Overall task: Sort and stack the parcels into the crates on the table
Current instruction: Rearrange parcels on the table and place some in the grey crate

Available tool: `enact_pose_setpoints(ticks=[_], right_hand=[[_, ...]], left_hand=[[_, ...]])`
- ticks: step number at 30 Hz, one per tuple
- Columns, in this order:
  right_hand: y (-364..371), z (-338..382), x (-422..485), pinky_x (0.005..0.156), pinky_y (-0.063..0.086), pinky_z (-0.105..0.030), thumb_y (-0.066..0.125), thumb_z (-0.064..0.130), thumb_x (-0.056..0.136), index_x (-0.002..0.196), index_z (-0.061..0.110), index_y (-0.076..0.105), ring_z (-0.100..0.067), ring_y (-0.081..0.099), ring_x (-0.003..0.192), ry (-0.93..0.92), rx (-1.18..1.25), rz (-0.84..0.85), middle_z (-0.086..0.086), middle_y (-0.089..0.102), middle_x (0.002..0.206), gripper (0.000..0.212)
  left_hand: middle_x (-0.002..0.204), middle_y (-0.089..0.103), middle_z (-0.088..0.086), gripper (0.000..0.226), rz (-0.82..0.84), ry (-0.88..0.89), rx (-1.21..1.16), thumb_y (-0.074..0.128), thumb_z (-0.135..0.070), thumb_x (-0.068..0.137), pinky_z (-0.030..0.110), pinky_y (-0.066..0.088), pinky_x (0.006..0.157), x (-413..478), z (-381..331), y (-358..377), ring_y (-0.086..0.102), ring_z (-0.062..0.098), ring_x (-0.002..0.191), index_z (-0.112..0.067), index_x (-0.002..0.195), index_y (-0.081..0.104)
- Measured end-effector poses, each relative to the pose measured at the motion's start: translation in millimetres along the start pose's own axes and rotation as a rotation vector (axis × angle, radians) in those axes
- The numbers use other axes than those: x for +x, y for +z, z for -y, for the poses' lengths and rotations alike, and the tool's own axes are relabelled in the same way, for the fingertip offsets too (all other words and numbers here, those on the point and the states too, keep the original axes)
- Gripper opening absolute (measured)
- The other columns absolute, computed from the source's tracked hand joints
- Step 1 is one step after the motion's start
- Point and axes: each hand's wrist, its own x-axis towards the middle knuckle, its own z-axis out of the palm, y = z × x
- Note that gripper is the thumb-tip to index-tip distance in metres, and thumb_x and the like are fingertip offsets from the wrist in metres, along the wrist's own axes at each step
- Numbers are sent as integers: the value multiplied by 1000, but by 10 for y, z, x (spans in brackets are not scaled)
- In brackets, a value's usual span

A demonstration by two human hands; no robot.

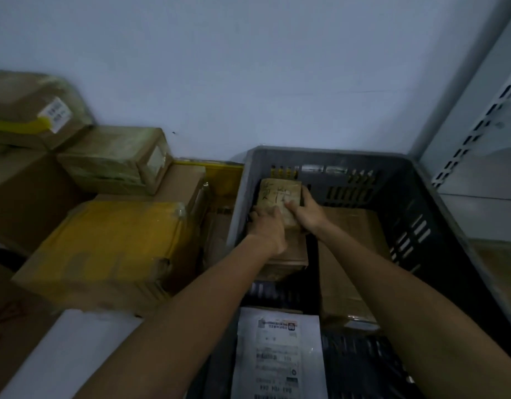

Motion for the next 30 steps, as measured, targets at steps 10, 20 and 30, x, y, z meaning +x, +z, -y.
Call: enact_pose_setpoints(ticks=[10, 20, 30], right_hand=[[-483, 433, -440, 107, 30, -26, 46, 34, 98, 151, 27, 13, -29, 37, 135, -105, -38, -232, -10, 35, 150, 63], [31, 1678, -602, 72, 55, -30, 45, 40, 97, 149, 34, 20, -26, 58, 98, -331, 17, -222, -16, 57, 125, 58], [1185, 1867, -178, 82, 42, -28, 28, 37, 102, 152, 27, 5, -34, 53, 116, -297, -155, -13, -19, 47, 139, 56]], left_hand=[[153, -10, 21, 75, -331, 276, -174, 53, -36, 92, 49, 32, 103, -223, -60, -216, 12, 43, 136, -36, 148, 2], [153, 7, 16, 61, -687, 299, -296, 53, -30, 93, 43, 27, 109, -611, 897, -1077, 15, 35, 138, -36, 146, 23], [157, 6, 11, 62, -626, 34, 93, 42, -52, 92, 62, 2, 110, -406, 1981, -971, 2, 33, 144, -33, 147, 18]])
